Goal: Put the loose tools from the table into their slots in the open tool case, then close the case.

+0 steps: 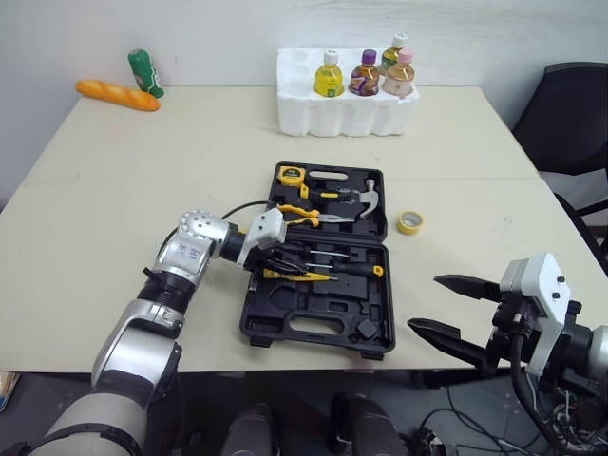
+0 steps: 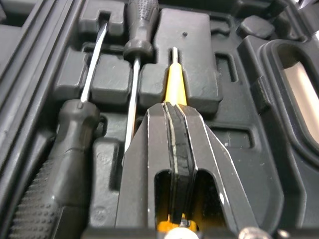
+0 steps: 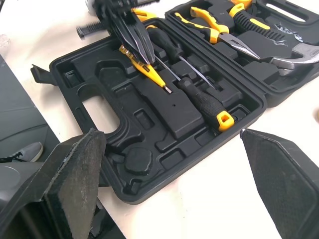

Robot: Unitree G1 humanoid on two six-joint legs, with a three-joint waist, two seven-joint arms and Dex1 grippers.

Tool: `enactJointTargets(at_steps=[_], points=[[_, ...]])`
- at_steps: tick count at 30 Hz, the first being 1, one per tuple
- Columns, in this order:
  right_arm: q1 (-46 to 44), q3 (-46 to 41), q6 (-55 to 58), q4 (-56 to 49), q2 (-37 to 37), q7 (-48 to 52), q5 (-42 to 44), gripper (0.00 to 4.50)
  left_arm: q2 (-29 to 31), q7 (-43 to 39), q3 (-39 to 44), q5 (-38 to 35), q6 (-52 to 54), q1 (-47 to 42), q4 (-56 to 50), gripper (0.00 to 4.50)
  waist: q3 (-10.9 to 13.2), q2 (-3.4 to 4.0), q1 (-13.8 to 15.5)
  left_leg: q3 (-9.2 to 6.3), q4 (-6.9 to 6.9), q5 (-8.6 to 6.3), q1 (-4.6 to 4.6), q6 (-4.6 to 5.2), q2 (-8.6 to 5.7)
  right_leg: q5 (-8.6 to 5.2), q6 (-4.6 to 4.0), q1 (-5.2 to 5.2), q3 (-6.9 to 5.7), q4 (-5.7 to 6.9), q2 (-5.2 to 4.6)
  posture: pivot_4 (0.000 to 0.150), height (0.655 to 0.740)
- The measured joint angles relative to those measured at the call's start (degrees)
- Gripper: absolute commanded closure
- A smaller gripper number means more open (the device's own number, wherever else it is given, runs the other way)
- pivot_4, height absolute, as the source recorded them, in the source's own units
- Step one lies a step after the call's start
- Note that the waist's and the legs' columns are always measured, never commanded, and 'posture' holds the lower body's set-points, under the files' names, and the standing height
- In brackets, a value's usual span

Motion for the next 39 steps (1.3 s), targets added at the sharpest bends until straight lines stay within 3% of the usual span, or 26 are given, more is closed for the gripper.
enactJointTargets(at_steps=[13, 17, 24, 30, 35, 39], points=[[0.0, -0.1, 0.0, 0.0, -0.1, 0.0, 0.1, 0.0, 0.7, 2.5, 0.1, 1.1, 0.8, 2.0, -2.0, 4.45, -0.1, 0.12, 0.0, -0.12, 0.0, -0.28, 0.3, 0.2, 0.11, 0.01, 0.02, 0.42, -0.04, -0.16, -0.07, 0.15, 0.7367], [-0.2, -1.0, -0.7, 2.0, 0.0, 0.2, -1.9, 0.0, 1.3, 2.0, 3.4, -3.4, 8.8, 4.7, -6.6, 3.3, -0.1, 0.13, -0.4, -0.09, 0.0, -0.23, 0.23, 0.08, 0.14, 0.01, 0.02, 0.37, -0.03, -0.2, -0.05, 0.15, 0.7367], [-0.2, -6.1, -4.2, 15.8, 1.7, 0.5, -10.5, 0.0, 5.3, 12.5, 20.5, -18.0, 30.4, 14.8, -23.1, 0.13, -0.1, 0.12, -0.7, -0.1, 0.0, -0.12, 0.19, -0.12, 0.17, 0.02, 0.03, 0.37, -0.04, -0.26, -0.06, 0.15, 0.7367], [-0.1, -10.4, -8.3, 29.3, 1.3, 4.1, -17.8, 0.0, 12.9, 26.0, 38.4, -19.8, 34.0, 33.1, -28.1, 0.05, -0.1, 0.19, -1.6, -0.04, -0.15, -0.2, 0.29, -0.25, 0.25, 0.01, 0.02, 0.34, -0.03, -0.32, -0.04, 0.15, 0.7367], [-0.3, -11.1, -9.7, 33.7, -0.1, 7.7, -20.8, 0.0, 18.3, 35.0, 53.0, -21.1, 34.5, 38.7, -22.8, 0.05, -0.1, 0.17, -1.3, -0.1, -0.2, -0.41, 0.25, -0.28, 0.3, -0.04, -0.08, 0.23, -0.04, -0.34, -0.09, 0.15, 0.7367], [-0.9, -11.6, -10.5, 37.5, -0.2, 9.6, -22.8, 0.0, 21.2, 35.1, 54.9, -20.2, 31.7, 44.1, -23.4, 0.05, -0.1, 0.31, -0.7, -0.04, -0.29, -0.59, 0.23, -0.68, 0.28, -0.06, -0.11, 0.17, -0.04, -0.48, -0.19, 0.15, 0.7367]])
